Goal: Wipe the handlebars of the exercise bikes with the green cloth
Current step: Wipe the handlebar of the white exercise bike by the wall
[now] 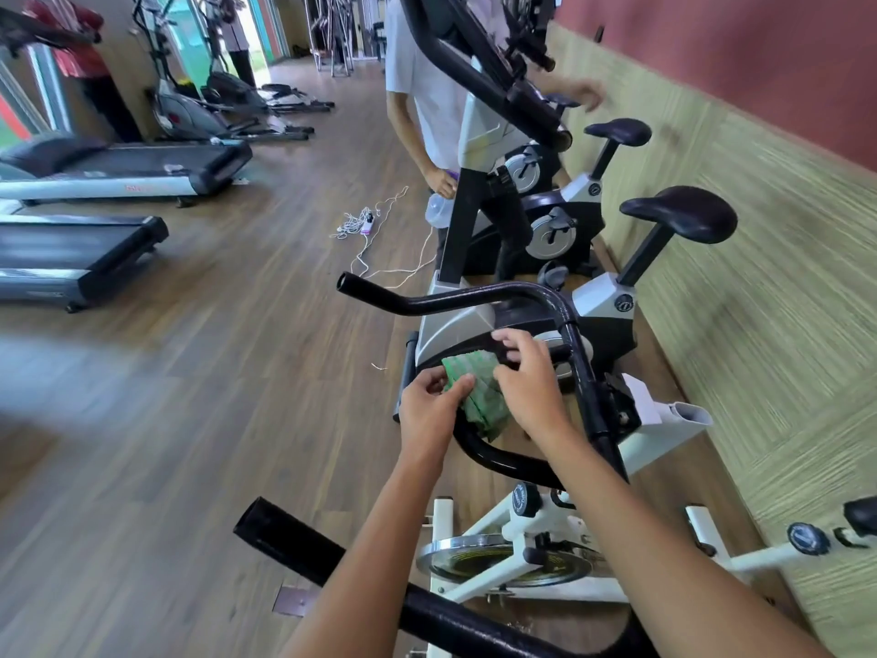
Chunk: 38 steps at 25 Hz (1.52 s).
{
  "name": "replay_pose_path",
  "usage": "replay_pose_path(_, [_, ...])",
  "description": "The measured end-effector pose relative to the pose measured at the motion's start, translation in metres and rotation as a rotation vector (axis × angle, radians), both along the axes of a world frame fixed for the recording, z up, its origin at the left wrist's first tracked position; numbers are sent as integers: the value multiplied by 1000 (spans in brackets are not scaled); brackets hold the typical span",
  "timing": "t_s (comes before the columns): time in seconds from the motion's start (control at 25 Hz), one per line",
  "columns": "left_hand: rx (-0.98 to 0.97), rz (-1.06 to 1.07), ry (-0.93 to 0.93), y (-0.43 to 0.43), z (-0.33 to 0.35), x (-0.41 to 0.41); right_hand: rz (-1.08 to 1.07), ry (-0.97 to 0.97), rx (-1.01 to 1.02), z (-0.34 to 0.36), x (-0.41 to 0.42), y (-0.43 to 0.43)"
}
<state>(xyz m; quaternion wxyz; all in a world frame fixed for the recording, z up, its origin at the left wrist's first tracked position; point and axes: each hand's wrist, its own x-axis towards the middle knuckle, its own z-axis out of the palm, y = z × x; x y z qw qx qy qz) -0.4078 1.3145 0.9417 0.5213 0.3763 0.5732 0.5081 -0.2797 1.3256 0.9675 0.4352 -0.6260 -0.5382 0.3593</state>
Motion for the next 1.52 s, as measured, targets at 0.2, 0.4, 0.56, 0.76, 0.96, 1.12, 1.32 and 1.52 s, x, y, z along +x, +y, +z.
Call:
replay_pose_path(0.2, [55, 34, 43, -1, 6, 2, -36, 127, -365, -10, 7, -14])
replay_pose_path(0.4, [113, 39, 16, -6, 15, 2, 56, 165, -266, 12, 12, -22])
replay_pose_path(0.56, [112, 170, 38, -23, 25, 1, 114, 16, -57, 26, 11, -36])
replay_pose_path(0.76, [137, 272, 231, -77, 47, 35, 218, 117, 11, 37, 3, -59])
replay_pose_path(0.96, [457, 82, 697, -120, 32, 56, 228, 338, -161, 32, 19, -101])
replay_pose_path(1.12, [409, -315, 727, -129, 20, 64, 22, -209, -94, 12, 54, -126])
replay_pose_path(1.32, [465, -322, 872, -141, 9, 86, -24, -400, 33, 9, 70, -139])
replay_pose_path(1.52, [474, -493, 906, -138, 4, 88, -20, -189, -41, 0, 87, -145])
